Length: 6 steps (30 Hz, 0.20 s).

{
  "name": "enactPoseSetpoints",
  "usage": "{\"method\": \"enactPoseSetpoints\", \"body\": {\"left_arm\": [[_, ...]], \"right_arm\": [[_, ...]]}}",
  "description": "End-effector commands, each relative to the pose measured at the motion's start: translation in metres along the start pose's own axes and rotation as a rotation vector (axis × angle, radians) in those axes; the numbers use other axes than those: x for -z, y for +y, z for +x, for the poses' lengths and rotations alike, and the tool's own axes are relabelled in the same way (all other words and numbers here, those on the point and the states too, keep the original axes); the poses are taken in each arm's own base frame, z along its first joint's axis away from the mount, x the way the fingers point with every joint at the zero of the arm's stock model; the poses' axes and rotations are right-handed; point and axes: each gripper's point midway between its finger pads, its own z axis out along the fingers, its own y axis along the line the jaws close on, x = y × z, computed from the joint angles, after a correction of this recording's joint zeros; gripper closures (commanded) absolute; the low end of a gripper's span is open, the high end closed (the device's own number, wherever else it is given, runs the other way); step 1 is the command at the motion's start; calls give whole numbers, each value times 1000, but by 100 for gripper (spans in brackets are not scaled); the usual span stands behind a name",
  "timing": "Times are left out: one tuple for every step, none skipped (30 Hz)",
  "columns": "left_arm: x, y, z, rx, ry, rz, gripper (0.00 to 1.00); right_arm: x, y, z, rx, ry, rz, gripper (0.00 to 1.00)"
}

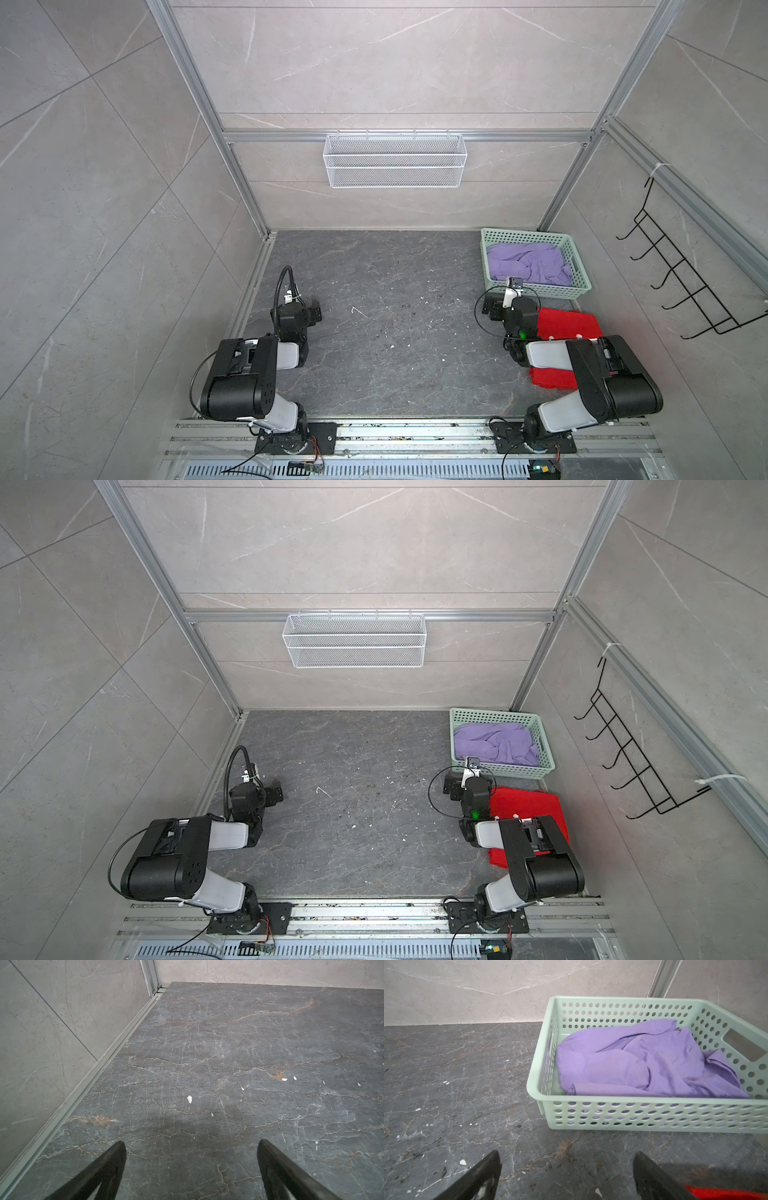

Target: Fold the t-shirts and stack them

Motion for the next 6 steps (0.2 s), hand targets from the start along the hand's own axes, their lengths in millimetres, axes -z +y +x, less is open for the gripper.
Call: {"method": "enactPoseSetpoints", "body": {"left_arm": [[0,0,-19,29,-57,4,0],[0,0,-18,28,-56,5,0],[0,0,-18,28,-56,5,0],[0,0,-18,29,-55,4,0],[0,0,-18,28,-56,5,0],[0,0,-18,28,-56,4,0]], "right_arm": [[1,0,-2,14,-14,8,1],[0,0,-2,14,-12,9,1],[0,0,-2,13,-12,8,1],[0,0,-2,14,-12,9,1],[1,0,-3,14,-15,9,1],[1,0,-2,15,-15,7,1]]}}
